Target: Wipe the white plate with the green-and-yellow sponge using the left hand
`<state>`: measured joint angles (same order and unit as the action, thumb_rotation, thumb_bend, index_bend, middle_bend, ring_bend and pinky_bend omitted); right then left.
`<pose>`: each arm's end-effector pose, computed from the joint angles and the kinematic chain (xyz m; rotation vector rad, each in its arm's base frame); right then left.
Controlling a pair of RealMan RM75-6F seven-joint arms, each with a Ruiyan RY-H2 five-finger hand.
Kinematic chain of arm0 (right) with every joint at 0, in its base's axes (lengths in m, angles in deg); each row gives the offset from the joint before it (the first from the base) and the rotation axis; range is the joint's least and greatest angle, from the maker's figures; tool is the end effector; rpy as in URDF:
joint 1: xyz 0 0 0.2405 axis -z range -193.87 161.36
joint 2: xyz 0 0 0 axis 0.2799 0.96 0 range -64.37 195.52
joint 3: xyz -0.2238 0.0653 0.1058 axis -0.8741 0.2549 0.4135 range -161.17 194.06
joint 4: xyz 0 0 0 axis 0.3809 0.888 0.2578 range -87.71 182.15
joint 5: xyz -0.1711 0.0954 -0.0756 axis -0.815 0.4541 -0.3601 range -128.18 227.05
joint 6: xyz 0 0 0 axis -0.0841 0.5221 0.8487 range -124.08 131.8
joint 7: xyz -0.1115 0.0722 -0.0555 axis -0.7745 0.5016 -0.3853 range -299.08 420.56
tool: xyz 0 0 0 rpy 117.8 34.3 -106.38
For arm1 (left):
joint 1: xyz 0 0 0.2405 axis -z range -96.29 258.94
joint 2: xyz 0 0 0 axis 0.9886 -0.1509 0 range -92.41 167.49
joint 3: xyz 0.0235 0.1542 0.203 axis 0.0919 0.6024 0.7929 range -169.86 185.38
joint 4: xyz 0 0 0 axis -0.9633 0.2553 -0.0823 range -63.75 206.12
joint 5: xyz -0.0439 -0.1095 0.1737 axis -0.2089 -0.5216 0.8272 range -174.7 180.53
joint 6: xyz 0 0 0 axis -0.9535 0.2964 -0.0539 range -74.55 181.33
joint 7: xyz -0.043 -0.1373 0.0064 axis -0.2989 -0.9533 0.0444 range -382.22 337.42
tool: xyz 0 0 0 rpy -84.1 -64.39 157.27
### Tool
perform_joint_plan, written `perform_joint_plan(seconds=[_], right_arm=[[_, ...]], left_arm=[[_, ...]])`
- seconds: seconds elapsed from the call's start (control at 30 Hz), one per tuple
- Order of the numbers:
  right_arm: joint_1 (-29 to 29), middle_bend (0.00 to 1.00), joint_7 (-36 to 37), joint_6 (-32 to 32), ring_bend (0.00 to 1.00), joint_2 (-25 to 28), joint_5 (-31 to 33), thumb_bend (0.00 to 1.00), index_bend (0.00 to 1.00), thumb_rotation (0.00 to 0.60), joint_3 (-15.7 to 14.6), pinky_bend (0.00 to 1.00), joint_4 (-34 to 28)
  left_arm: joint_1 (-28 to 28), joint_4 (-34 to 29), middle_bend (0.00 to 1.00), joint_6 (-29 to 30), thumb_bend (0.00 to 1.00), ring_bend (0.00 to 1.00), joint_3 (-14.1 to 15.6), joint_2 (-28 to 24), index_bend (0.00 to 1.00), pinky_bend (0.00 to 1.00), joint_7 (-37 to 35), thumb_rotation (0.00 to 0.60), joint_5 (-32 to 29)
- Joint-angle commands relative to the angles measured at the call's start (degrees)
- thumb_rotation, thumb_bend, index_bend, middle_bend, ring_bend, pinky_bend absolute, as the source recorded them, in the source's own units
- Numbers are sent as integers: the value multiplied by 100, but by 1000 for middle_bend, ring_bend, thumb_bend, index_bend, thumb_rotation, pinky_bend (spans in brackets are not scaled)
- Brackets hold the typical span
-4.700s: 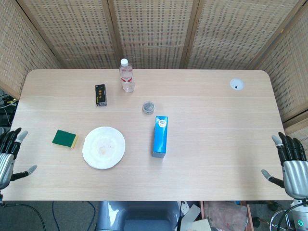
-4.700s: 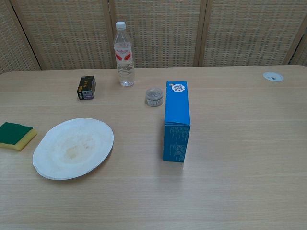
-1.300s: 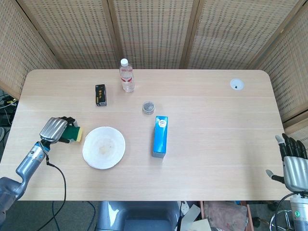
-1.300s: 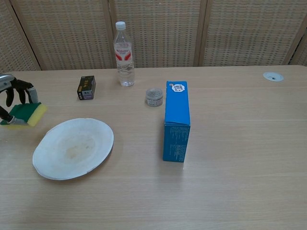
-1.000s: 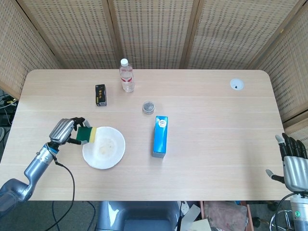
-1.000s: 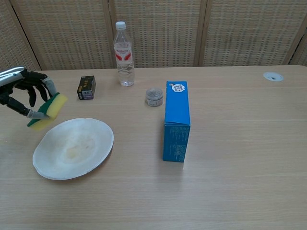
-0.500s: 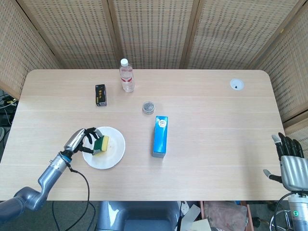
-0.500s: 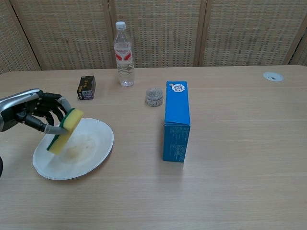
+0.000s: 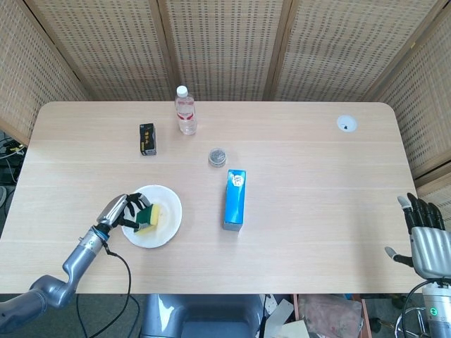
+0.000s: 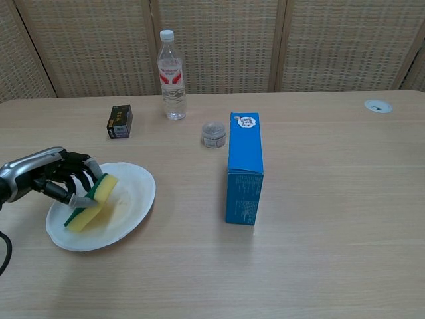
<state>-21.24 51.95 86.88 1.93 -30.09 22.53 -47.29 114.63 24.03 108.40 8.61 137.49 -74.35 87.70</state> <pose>-0.3155 -0.1920 0.1671 1.3253 -0.8503 0.7772 -0.2880 0.3262 -0.0452 -1.5252 -1.6894 -1.1657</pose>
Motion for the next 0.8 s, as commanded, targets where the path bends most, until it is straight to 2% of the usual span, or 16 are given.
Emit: perform_joint_plan(seconds=[0.03, 0.5, 0.63, 0.8], right_arm=[[-6, 0, 20, -13, 0, 6, 8, 0, 0, 600, 3, 0, 5], [-6, 0, 135, -18, 0, 55, -5, 0, 0, 600, 6, 0, -1], [-1, 0, 144, -7, 0, 64, 2, 0, 0, 600, 11, 0, -11], [5, 0, 165, -3, 0, 79, 11, 0, 0, 600, 12, 0, -19]], left_arm=[[-3, 103, 471, 55, 146, 440, 16, 104, 558, 555, 70, 600, 75], [78, 223, 471, 146, 147, 440, -10, 329, 558, 555, 566, 600, 211], [144, 70, 471, 480, 147, 440, -97, 163, 559, 555, 795, 600, 340], [299, -212, 471, 820, 147, 440, -144, -195, 560, 555, 1425, 600, 578]])
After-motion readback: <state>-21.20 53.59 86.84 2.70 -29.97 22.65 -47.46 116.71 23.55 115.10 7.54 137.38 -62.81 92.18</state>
